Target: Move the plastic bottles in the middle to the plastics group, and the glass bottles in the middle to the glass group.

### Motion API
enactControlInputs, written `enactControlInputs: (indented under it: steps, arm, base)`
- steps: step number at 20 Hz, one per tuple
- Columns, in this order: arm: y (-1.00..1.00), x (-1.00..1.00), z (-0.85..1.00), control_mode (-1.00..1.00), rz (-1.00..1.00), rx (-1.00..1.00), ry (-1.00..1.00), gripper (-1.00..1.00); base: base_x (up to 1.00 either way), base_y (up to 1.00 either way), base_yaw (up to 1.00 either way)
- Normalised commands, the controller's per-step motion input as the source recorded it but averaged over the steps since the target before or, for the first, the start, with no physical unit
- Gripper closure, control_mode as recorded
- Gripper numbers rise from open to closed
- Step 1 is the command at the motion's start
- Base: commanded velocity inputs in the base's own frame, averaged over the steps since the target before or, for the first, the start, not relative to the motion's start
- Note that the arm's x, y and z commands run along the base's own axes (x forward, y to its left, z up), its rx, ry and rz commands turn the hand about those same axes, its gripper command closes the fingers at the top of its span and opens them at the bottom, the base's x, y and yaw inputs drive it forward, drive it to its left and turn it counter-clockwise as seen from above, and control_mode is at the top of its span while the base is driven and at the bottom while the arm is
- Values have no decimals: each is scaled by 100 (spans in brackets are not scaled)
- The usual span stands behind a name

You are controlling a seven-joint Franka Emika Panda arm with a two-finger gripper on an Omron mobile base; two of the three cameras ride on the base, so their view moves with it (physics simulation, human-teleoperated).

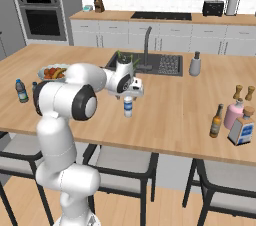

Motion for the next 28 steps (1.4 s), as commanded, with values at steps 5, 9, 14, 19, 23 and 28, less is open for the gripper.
enactControlInputs:
  steps: [5,9,14,19,23,28]
  arm:
    - [0,0,-22,-100,0,0,0,-100]
    - [0,11,-8,-100,0,0,0,-100]
    - [0,2,0,-100,0,0,-1,-100]
    - [0,0,0,-100,-2,0,-3,-100]
    - [0,0,-3,-100,-1,0,-2,-100]
    - [0,0,-12,-100,0,0,0,-100]
  base:
    - [0,0,0]
    - [0,0,0]
    - [0,0,0]
    - [0,0,0]
    - [0,0,0]
    - [0,0,0]
